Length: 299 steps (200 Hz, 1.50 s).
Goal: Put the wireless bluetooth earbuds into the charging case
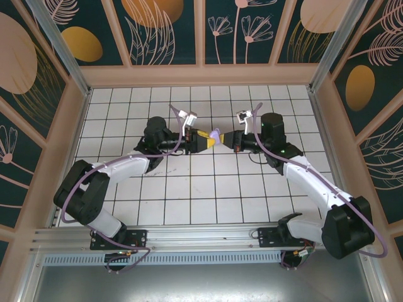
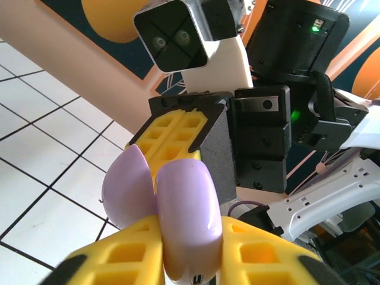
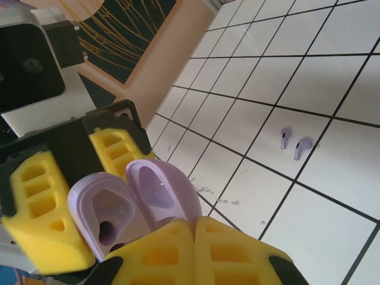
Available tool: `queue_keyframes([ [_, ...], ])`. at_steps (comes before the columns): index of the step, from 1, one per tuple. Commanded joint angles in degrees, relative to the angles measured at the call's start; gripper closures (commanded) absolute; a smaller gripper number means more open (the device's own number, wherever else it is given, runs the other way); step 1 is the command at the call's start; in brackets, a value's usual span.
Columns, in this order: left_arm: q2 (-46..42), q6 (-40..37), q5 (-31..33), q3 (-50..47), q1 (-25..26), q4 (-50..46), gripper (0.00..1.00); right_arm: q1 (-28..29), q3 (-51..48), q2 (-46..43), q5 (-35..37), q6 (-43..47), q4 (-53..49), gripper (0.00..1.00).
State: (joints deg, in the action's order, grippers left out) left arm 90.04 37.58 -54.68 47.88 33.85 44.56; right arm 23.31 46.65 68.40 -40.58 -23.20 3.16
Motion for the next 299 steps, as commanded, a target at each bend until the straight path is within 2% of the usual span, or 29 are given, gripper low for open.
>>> queue_keyframes([
  [1, -1.4, -5.2, 3.1, 1.1, 0.9, -5.4, 0.50, -0.7, 2.4, -0.1, 3.9, 1.1, 0.4, 1.00],
  [46, -3.4, -10.5, 5.7, 1.7, -0.8, -13.1, 0.38, -1.5, 2.5, -0.1, 6.8, 4.4, -3.7, 1.00],
  [82, -4.2, -24.1, 6.1, 7.5, -1.5, -34.3, 0.29, -1.5, 4.1, 0.5, 11.0, 12.2, -10.7, 1.00],
  [109, -1.6, -34.4, 7.4, 15.6, -1.6, -50.8, 0.25, -1.0, 6.5, 2.3, 15.7, 19.2, -17.0, 1.00],
  [160, 2.8, -43.7, 7.2, 22.1, -1.6, -66.3, 0.23, 3.1, 8.7, 4.7, 21.3, 26.9, -21.6, 1.00],
  [207, 4.1, -48.5, 5.9, 24.1, -1.6, -73.0, 0.26, 11.4, 12.5, 9.0, 29.3, 30.9, -26.3, 1.00],
  [299, 5.5, -51.0, 2.9, 25.2, -1.7, -75.5, 0.33, 14.9, 11.8, 6.8, 27.4, 30.3, -26.8, 1.00],
])
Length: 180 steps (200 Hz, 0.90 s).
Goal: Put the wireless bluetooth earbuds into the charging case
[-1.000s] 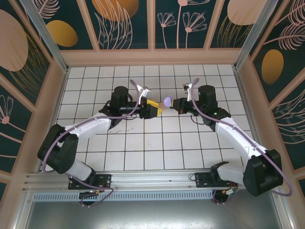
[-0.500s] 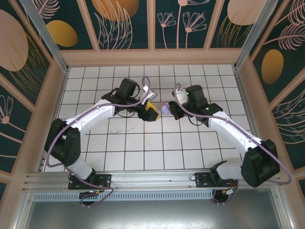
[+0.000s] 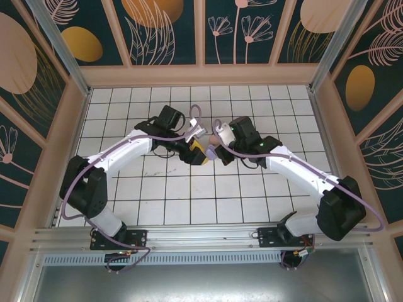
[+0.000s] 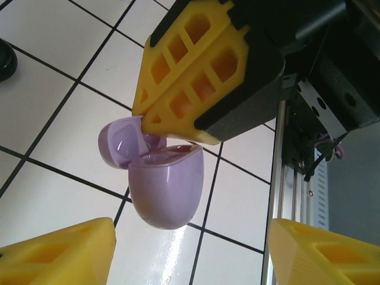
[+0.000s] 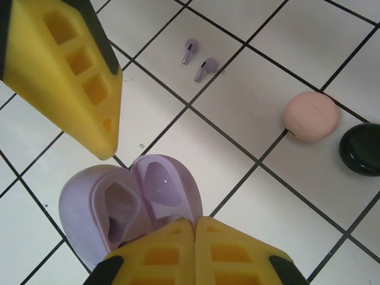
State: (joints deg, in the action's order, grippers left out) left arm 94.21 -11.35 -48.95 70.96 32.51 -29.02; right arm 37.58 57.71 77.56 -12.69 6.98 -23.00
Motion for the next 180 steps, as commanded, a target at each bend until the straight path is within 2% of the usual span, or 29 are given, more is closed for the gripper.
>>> queue_keyframes([
  [1, 1.3, -2.0, -2.9, 2.1, -0.3, -1.9, 0.32, 0.6, 0.7, -2.4, -0.5, 0.1, -0.6, 1.00],
  [125, 2.7, -1.9, -7.1, 3.2, -0.3, -1.3, 0.40, 1.6, 2.1, -2.8, -2.8, -0.8, 0.5, 1.00],
  [180, 3.0, -1.9, -7.9, 3.3, -0.3, -0.8, 0.50, 1.9, 2.6, -2.9, -2.8, -0.9, 0.5, 1.00],
])
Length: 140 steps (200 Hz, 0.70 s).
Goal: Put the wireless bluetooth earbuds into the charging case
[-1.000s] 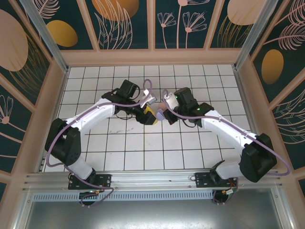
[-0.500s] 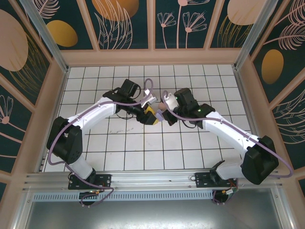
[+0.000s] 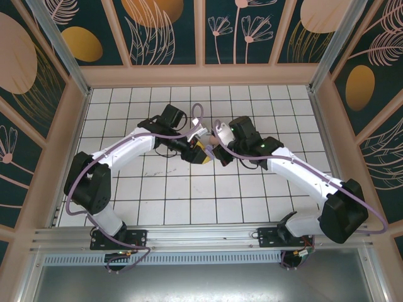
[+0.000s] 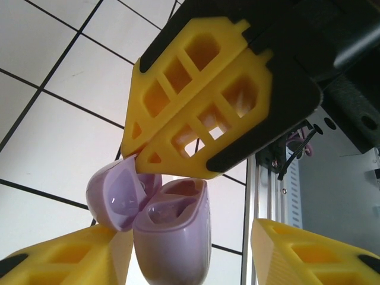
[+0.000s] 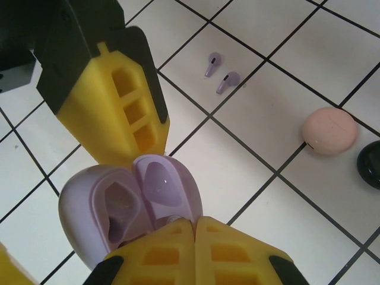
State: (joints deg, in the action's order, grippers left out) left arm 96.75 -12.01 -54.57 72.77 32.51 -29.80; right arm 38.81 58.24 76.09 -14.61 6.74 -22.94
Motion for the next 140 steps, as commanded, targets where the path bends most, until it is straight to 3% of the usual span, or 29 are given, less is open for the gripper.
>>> queue_keyframes([
  [1, 0.5, -1.2, -2.3, 1.5, -0.3, -0.1, 0.50, 0.7, 2.0, -1.4, -0.9, -0.7, 0.4, 1.00],
  [60, 0.5, -0.8, -2.7, 1.4, -0.3, 0.7, 0.63, 0.8, 2.4, -1.4, -1.1, -0.9, 0.6, 1.00],
  [136, -0.1, 1.2, -4.0, 0.1, -0.3, 4.1, 0.92, 0.9, 2.9, -2.1, 0.6, -1.7, 0.9, 1.00],
  [140, -0.3, 1.6, -3.8, -0.2, -0.3, 4.9, 0.92, 0.9, 2.9, -2.1, 1.2, -1.9, 1.0, 0.94],
])
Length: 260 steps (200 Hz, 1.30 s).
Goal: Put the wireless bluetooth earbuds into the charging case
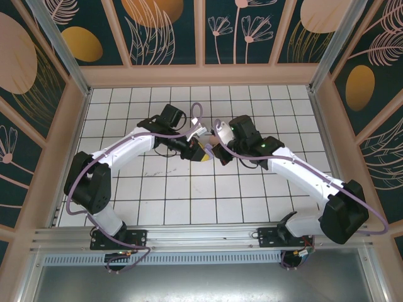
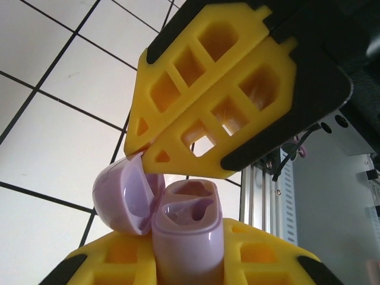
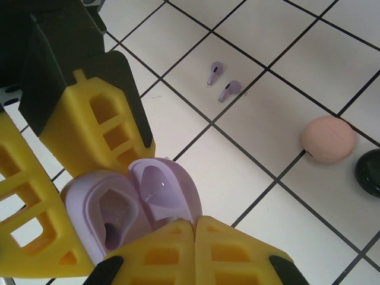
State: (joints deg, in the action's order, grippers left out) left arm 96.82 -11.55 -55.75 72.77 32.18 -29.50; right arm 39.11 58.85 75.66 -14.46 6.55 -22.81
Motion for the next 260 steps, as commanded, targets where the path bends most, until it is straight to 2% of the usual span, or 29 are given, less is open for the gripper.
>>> queue_keyframes([
  [1, -0.5, 1.3, -2.6, -0.3, 0.0, 4.9, 0.93, 0.6, 2.3, -1.8, 1.2, -1.8, 1.0, 0.92],
  [12, -1.3, 3.1, -1.8, -1.8, 0.0, 8.0, 0.97, 0.5, 2.5, -2.3, 2.7, -2.3, 1.1, 0.76],
  [36, -4.8, 10.5, 0.5, -7.5, -0.9, 20.2, 1.00, -0.7, 2.5, -4.9, 3.4, -3.8, 0.6, 0.59],
  [55, -8.0, 17.0, 3.2, -12.4, -2.8, 30.8, 1.00, -2.4, 1.8, -8.3, 2.5, -5.6, 0.4, 0.49],
  [86, -13.8, 24.0, 10.1, -19.2, -6.1, 42.4, 1.00, -3.5, 0.5, -12.6, 2.3, -8.6, 0.1, 0.41],
  [127, -22.8, 28.6, 22.6, -27.3, -8.4, 52.7, 1.00, -3.4, 1.5, -8.4, 5.0, -15.9, 0.8, 0.40],
  [188, -35.5, 31.5, 45.5, -34.5, -8.8, 59.1, 1.00, 0.7, 10.0, 9.7, 6.1, -25.0, 1.3, 0.43],
  [222, -36.8, 31.2, 50.8, -34.2, -9.0, 58.2, 1.00, 3.5, 20.1, 22.5, 8.5, -27.1, -2.9, 0.48],
  [260, -35.1, 31.8, 52.0, -33.3, -10.8, 59.0, 1.00, 5.3, 31.6, 34.6, 11.2, -27.8, -7.7, 0.53],
])
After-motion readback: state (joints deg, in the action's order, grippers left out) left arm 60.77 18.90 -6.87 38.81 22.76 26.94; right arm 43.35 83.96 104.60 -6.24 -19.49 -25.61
